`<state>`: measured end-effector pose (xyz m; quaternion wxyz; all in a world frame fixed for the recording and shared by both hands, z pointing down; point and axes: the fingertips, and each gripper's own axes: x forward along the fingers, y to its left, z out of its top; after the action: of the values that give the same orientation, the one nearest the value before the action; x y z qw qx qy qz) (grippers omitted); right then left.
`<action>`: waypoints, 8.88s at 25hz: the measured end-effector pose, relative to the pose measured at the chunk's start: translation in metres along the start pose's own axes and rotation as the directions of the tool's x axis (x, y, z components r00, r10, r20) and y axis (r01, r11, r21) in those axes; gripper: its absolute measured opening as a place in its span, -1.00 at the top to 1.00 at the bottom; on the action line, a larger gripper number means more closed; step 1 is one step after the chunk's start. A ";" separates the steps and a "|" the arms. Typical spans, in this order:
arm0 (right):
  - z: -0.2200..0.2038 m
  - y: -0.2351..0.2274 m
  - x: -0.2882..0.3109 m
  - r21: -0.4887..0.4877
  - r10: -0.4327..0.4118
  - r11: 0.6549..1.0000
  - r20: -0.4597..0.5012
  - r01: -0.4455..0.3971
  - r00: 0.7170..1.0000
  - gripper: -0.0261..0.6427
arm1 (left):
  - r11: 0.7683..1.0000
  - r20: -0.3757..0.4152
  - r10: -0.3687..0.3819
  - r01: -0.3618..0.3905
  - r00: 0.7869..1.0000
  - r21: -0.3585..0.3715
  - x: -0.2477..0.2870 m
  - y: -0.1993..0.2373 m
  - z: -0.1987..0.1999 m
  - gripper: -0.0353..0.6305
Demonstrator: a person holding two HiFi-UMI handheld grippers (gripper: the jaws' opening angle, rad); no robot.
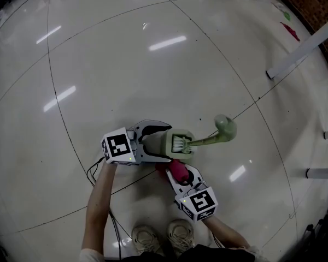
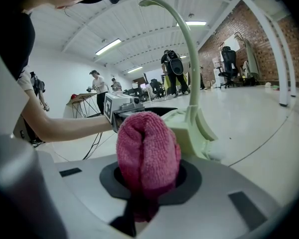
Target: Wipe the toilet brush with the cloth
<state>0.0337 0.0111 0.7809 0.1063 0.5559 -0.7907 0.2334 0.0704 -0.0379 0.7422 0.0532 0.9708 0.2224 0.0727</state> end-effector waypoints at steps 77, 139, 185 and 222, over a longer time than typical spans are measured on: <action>0.025 -0.001 0.040 -0.126 -0.159 0.978 0.079 0.168 0.984 0.72 | 0.948 0.061 0.301 -0.292 0.952 -0.124 -0.083 -0.005 -0.004 -0.24; 0.608 0.146 -0.310 -0.077 -0.197 0.975 0.131 0.208 0.972 0.72 | 0.463 -0.078 0.874 -0.872 0.479 -0.160 -0.163 -0.136 0.621 -0.24; 0.446 0.000 -0.207 0.023 -0.144 0.989 -0.066 0.146 0.987 0.72 | 0.432 -0.353 0.752 -0.821 0.557 -0.374 -0.103 0.003 0.315 -0.24; 0.462 -0.012 -0.208 0.103 -0.152 0.985 0.148 0.138 0.977 0.72 | 0.349 0.039 0.933 -0.928 0.356 0.129 -0.141 0.044 0.449 0.63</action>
<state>0.1620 -0.0450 0.2935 0.0352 0.6329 -0.7422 0.2173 0.0379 -0.1710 0.2901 -0.0647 0.9251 -0.3619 0.0954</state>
